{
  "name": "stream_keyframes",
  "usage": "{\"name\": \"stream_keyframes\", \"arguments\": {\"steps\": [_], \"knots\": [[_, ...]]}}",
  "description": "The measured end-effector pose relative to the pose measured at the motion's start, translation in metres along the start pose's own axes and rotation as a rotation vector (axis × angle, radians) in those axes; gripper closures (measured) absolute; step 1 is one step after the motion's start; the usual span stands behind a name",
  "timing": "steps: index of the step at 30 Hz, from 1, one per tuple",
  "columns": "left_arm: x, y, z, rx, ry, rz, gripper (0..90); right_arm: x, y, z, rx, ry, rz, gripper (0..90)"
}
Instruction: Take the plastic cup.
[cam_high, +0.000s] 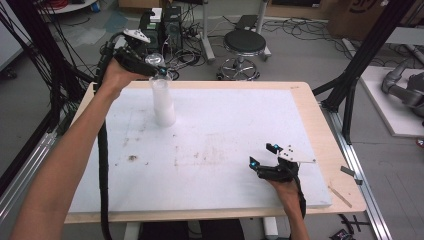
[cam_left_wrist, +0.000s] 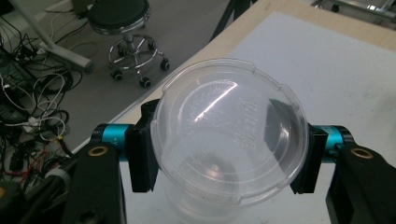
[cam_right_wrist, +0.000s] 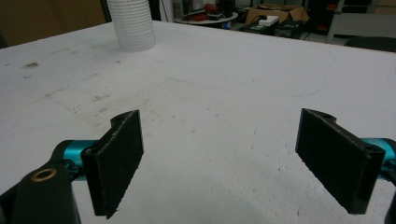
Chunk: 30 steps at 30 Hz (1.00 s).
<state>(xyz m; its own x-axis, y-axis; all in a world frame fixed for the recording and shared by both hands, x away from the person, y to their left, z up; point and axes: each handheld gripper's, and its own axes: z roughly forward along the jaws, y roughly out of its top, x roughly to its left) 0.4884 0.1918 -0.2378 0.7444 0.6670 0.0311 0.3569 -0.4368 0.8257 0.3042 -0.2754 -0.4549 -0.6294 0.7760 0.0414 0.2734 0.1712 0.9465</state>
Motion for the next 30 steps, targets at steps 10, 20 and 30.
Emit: {"name": "stream_keyframes", "arguments": {"steps": [10,20,30], "knots": [[-0.003,0.020,-0.030,-0.047,0.018,0.008,40.0,0.000,0.000,0.000,0.002,0.002,0.003,15.1],[-0.015,0.004,-0.046,-0.120,-0.052,0.012,40.0,-0.001,0.000,0.000,0.002,0.002,0.002,15.1],[-0.053,-0.039,-0.064,-0.229,-0.193,0.052,40.2,0.000,0.000,0.000,0.004,0.003,0.003,15.1]]}}
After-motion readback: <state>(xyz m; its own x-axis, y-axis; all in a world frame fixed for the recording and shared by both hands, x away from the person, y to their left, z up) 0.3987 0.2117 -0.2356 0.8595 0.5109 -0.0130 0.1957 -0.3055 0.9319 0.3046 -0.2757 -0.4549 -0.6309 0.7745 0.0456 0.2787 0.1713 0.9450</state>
